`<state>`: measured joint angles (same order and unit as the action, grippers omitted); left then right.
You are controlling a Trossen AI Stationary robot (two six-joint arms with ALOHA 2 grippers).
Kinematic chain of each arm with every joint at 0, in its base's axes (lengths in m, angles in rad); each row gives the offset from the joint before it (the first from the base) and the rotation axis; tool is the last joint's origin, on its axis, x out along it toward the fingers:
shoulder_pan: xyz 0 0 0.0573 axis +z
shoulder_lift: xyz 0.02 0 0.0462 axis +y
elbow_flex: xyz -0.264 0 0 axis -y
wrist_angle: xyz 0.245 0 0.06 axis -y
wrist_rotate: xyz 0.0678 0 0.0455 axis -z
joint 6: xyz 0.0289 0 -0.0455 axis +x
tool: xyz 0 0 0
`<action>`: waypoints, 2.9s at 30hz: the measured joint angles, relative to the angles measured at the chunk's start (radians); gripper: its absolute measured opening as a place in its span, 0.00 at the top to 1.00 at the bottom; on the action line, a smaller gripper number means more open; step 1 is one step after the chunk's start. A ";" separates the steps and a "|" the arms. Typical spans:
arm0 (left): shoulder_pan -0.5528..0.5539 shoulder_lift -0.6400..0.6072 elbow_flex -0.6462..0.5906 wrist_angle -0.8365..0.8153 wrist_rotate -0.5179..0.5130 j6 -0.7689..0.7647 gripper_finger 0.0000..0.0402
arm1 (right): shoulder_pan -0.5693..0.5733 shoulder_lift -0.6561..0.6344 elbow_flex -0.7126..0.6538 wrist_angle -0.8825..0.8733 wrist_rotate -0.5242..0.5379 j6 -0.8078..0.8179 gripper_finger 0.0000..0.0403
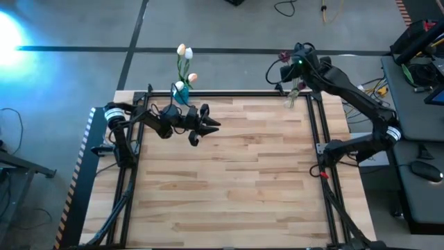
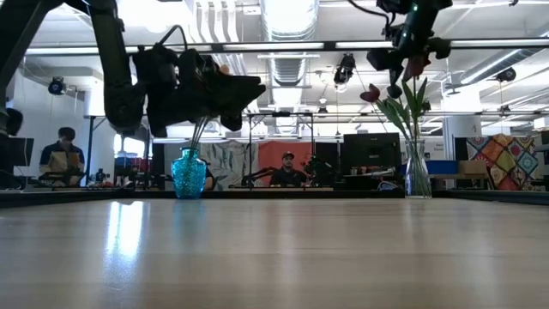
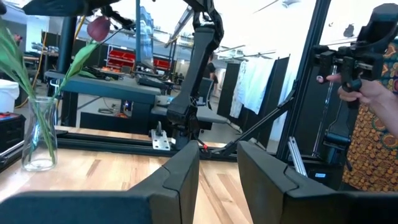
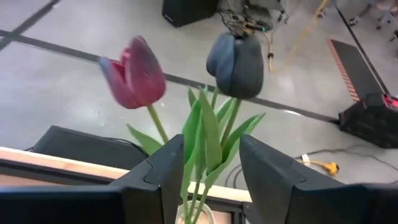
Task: Sort flowers into vase by color
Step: Return to Home Position
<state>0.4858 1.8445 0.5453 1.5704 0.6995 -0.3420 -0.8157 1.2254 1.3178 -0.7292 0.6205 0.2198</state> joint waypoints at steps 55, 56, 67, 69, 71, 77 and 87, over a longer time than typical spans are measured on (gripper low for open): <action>0.023 -0.064 0.000 -0.023 0.000 0.049 1.00 | 0.510 -0.051 -0.002 -0.294 0.260 0.071 0.97; 0.023 -0.064 0.000 -0.023 0.001 0.049 1.00 | 0.510 -0.052 -0.002 -0.263 0.260 0.042 0.97; 0.027 -0.067 -0.011 -0.025 0.045 0.098 1.00 | 0.536 -0.114 -0.033 -0.071 -0.085 -0.263 0.97; 0.027 -0.076 -0.015 -0.028 0.044 0.113 1.00 | 0.555 -0.114 -0.063 -0.007 -0.121 -0.310 0.97; 0.027 -0.095 -0.020 -0.051 0.044 0.144 1.00 | 0.569 -0.113 -0.109 0.075 -0.177 -0.354 0.97; 0.030 -0.197 -0.039 -0.276 0.004 0.278 1.00 | 0.585 -0.119 -0.300 0.384 -0.355 -0.437 0.97; 0.016 -0.394 -0.120 -0.593 -0.159 0.438 1.00 | 0.585 -0.120 -0.592 0.829 -0.600 -0.480 0.97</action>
<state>0.5020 1.4507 0.4251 0.9777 0.5405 0.0963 -0.2310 1.1057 0.7254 0.0994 0.0201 -0.2606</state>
